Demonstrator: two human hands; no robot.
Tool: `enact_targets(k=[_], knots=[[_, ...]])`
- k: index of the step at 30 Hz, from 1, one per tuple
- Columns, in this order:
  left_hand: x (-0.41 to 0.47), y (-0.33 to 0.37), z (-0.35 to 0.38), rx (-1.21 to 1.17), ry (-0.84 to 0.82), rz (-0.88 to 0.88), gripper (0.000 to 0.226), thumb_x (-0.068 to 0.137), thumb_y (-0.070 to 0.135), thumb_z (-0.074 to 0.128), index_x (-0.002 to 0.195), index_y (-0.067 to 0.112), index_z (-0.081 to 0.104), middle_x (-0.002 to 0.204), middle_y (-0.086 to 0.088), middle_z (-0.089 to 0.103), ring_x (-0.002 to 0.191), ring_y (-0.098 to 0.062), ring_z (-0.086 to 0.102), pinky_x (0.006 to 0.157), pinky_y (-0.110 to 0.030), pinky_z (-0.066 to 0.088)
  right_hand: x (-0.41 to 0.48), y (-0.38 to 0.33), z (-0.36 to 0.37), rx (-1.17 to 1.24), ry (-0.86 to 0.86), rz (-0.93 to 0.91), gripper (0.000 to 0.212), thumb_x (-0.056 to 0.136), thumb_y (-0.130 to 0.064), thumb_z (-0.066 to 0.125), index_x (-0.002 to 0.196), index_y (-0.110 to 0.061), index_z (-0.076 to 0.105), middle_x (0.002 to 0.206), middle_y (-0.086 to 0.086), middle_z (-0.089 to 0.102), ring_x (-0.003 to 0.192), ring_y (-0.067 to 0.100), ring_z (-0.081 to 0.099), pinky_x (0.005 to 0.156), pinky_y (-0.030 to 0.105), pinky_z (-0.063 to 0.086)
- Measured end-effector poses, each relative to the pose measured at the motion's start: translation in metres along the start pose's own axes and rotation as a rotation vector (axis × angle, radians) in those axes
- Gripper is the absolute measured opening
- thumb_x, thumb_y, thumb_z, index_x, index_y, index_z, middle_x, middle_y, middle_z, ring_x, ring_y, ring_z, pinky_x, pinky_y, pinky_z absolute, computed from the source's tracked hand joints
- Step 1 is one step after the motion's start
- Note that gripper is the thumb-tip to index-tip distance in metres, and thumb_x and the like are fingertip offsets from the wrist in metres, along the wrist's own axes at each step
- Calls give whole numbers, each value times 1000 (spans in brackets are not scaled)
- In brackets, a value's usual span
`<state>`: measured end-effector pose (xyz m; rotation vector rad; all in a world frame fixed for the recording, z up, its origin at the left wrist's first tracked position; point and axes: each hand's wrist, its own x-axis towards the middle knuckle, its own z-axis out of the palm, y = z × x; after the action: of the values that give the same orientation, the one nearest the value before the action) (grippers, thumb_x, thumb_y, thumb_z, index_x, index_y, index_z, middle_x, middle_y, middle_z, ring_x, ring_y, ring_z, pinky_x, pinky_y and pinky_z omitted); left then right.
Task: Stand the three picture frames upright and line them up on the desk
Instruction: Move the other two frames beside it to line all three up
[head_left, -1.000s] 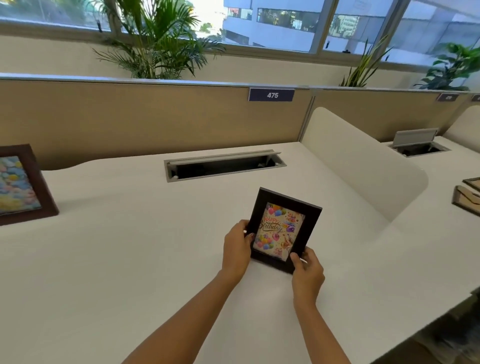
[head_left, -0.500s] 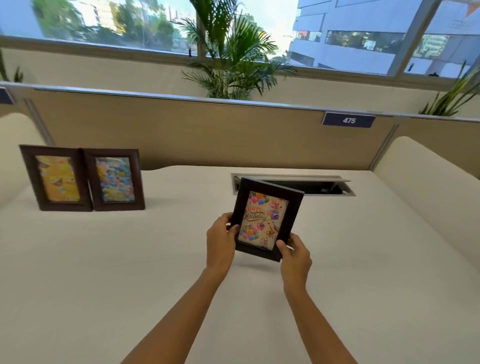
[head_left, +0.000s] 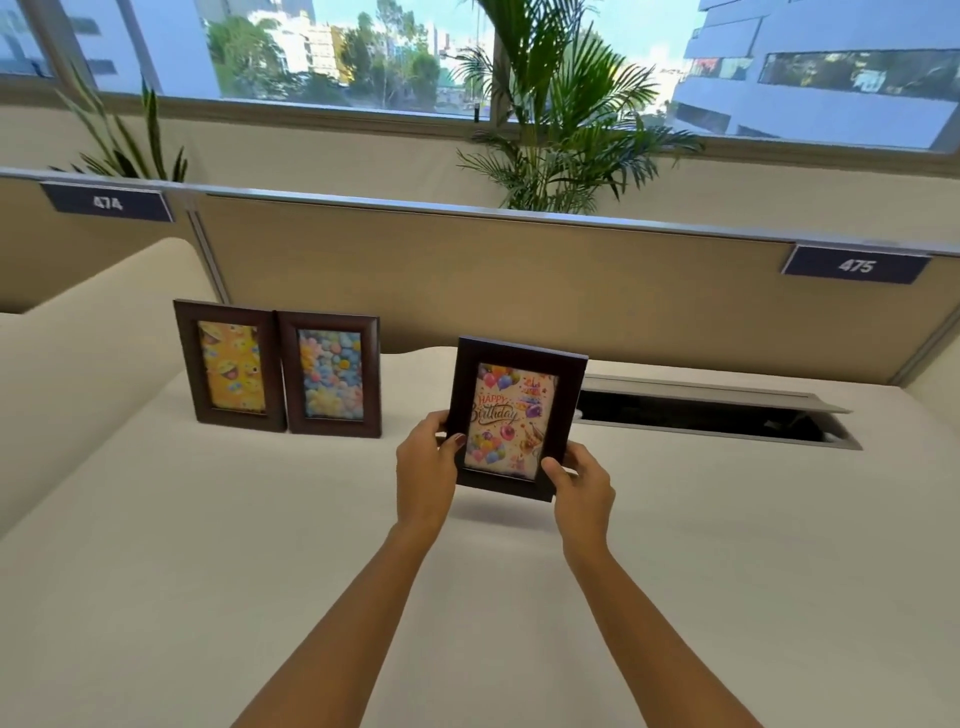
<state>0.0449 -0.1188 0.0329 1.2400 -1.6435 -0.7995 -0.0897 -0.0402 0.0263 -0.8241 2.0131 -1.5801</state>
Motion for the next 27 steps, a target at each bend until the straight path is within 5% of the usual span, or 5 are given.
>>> enact_targets(k=[13,18,27], knots=[[53,-60,-9,62,57,-75,29,88,12,59,117,13,58,113,-6,67,90,-4,56,63,-1,41,40,9,71,-23,-85,21,32,90,-14,59,121,-10,57,120,11,65,108,26,61,94,43,50],[63,-76,-8,70,29,-80,34,90,16,57,123,13,53,120,-8,64,103,-15,60,79,-21,48,49,13,91,0,-43,57,33,90,-12,58,123,-10,57,124,11,63,113,28,58,96,45,49],[53,-87,-6,61,84,4,50,89,6,55,136,16,39,137,-8,48,123,-19,50,93,-29,47,59,16,113,-15,-26,62,34,91,-13,57,125,-9,57,126,11,62,116,30,57,97,49,49]])
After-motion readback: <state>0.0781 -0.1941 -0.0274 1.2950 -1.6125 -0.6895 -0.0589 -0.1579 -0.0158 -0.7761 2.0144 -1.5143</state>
